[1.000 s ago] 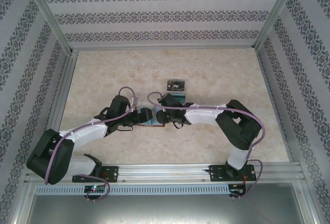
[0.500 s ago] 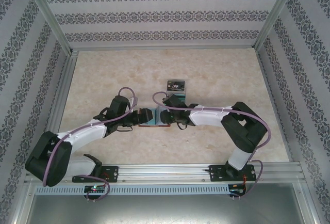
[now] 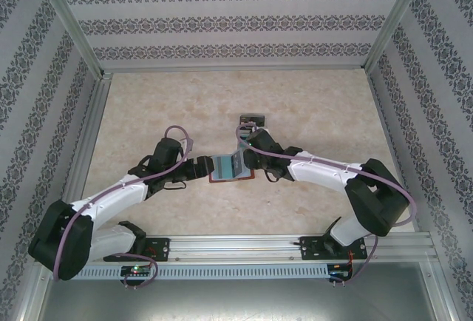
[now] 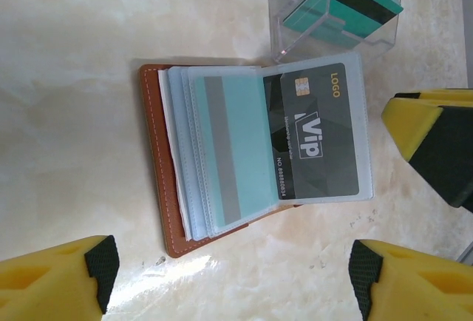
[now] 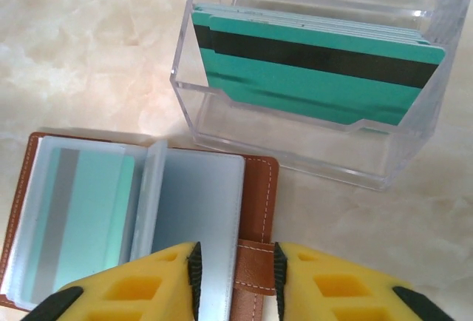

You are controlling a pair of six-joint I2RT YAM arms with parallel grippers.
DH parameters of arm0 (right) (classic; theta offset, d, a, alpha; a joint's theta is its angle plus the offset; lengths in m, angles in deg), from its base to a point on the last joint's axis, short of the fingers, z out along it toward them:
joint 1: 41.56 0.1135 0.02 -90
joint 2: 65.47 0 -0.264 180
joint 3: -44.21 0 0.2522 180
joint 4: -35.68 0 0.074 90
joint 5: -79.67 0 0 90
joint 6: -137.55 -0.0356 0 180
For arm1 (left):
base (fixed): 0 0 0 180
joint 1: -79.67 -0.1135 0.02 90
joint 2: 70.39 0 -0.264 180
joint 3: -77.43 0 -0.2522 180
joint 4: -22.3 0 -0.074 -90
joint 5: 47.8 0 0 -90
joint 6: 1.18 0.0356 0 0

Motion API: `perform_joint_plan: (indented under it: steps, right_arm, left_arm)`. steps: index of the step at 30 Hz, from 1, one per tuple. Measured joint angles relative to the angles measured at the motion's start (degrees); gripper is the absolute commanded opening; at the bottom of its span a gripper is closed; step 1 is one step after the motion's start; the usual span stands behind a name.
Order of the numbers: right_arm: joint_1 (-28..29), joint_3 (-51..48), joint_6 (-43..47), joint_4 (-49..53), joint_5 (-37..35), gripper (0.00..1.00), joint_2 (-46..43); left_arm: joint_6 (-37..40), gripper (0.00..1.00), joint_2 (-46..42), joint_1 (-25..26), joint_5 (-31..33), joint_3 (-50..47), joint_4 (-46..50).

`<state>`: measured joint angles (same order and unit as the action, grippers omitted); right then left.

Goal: Take the credit cards out of the card holder

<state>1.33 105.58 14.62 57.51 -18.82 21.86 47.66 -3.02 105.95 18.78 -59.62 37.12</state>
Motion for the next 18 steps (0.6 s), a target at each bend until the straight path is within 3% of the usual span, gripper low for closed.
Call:
perform_joint_plan:
  steps: [6,18]
  right_arm:
    - [0.39,1.64,0.74,0.28,2.01,0.22,2.4]
    - [2.05,3.91,2.6,2.8,-0.61,0.23,4.09]
  left_arm:
    - [-2.34,0.65,3.06,0.46,-1.25,0.09,-2.82]
    - [-4.46,0.54,9.99,3.87,-1.57,3.69,-6.25]
